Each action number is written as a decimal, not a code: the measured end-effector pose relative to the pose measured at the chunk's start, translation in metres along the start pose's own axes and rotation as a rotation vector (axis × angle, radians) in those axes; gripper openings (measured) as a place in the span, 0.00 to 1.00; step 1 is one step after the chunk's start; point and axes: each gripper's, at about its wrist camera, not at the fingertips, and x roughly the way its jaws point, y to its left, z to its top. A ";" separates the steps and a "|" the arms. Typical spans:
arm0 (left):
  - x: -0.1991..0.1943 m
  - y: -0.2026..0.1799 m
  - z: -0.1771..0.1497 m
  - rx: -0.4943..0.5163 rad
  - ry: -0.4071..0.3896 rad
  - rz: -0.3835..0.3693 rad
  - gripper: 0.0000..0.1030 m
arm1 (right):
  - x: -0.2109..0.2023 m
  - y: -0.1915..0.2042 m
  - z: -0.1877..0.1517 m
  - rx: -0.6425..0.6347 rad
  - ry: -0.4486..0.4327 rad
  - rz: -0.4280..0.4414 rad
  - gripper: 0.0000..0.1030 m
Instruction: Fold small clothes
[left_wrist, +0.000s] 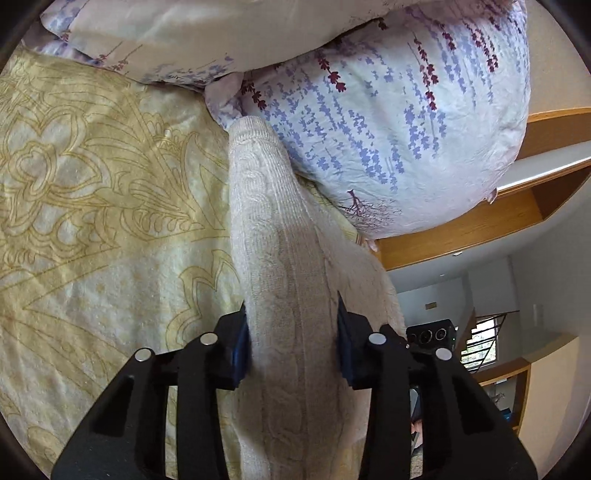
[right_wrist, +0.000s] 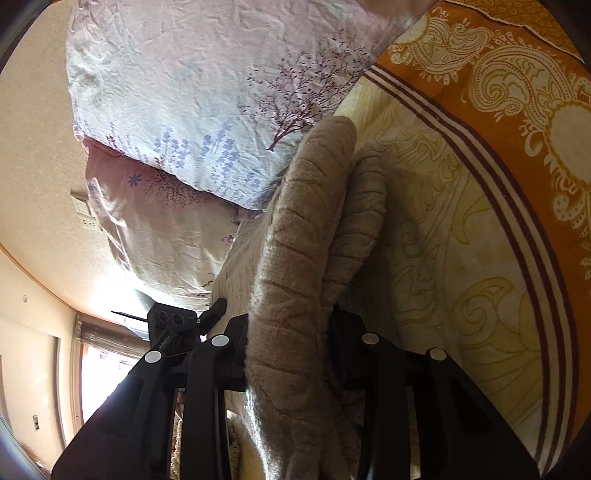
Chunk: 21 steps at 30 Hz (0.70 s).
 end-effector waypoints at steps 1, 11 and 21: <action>-0.005 -0.003 -0.001 0.010 -0.006 -0.012 0.35 | 0.001 0.005 -0.002 -0.007 0.003 0.010 0.31; -0.116 -0.011 -0.015 0.124 -0.102 0.063 0.35 | 0.065 0.071 -0.040 -0.171 0.108 0.036 0.29; -0.145 0.087 -0.008 -0.035 -0.112 0.127 0.40 | 0.118 0.075 -0.071 -0.174 0.112 -0.130 0.32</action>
